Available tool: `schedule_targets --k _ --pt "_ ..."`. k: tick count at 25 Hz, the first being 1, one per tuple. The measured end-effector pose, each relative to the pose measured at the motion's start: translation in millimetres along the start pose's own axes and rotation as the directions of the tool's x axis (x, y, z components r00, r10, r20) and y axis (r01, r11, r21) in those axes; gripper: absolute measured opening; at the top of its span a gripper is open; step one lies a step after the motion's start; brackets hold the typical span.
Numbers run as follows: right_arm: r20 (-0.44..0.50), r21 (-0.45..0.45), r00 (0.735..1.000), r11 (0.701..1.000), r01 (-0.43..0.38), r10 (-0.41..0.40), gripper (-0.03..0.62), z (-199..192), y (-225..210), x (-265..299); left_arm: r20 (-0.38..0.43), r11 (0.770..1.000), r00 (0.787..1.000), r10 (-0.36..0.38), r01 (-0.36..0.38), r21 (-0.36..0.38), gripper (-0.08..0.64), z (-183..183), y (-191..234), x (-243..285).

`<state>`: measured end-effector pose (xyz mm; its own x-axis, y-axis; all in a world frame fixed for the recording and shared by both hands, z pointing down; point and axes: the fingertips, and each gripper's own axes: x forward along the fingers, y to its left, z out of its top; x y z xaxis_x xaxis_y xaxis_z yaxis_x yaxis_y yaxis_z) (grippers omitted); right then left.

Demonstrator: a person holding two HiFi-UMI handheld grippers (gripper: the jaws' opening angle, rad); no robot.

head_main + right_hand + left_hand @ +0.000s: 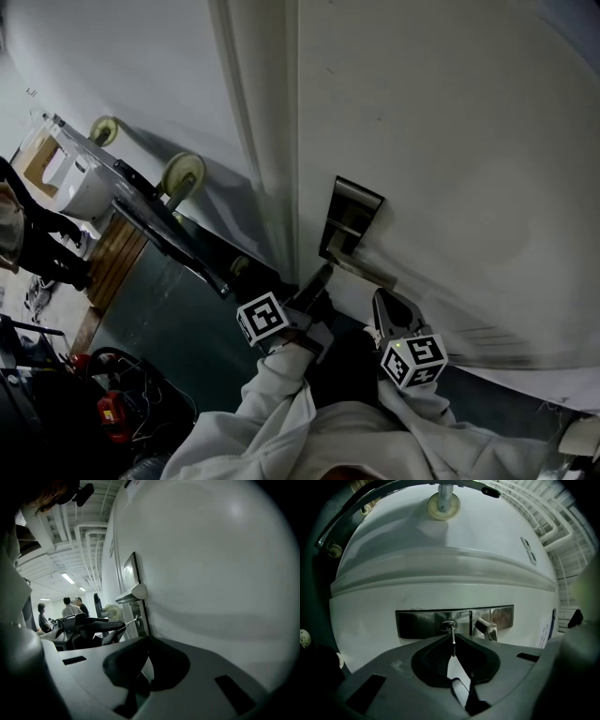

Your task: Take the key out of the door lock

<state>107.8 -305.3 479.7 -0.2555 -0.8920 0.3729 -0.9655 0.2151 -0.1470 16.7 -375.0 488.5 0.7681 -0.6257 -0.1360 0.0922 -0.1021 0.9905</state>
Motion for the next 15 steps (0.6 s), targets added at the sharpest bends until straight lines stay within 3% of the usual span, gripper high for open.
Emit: schedule_targets --k 15 --pt "0.006 -0.011 1.0 0.999 -0.031 0.031 0.052 -7 13 -7 0.02 0.999 1.0 -0.015 0.014 0.03 0.026 -1 -4 -23"
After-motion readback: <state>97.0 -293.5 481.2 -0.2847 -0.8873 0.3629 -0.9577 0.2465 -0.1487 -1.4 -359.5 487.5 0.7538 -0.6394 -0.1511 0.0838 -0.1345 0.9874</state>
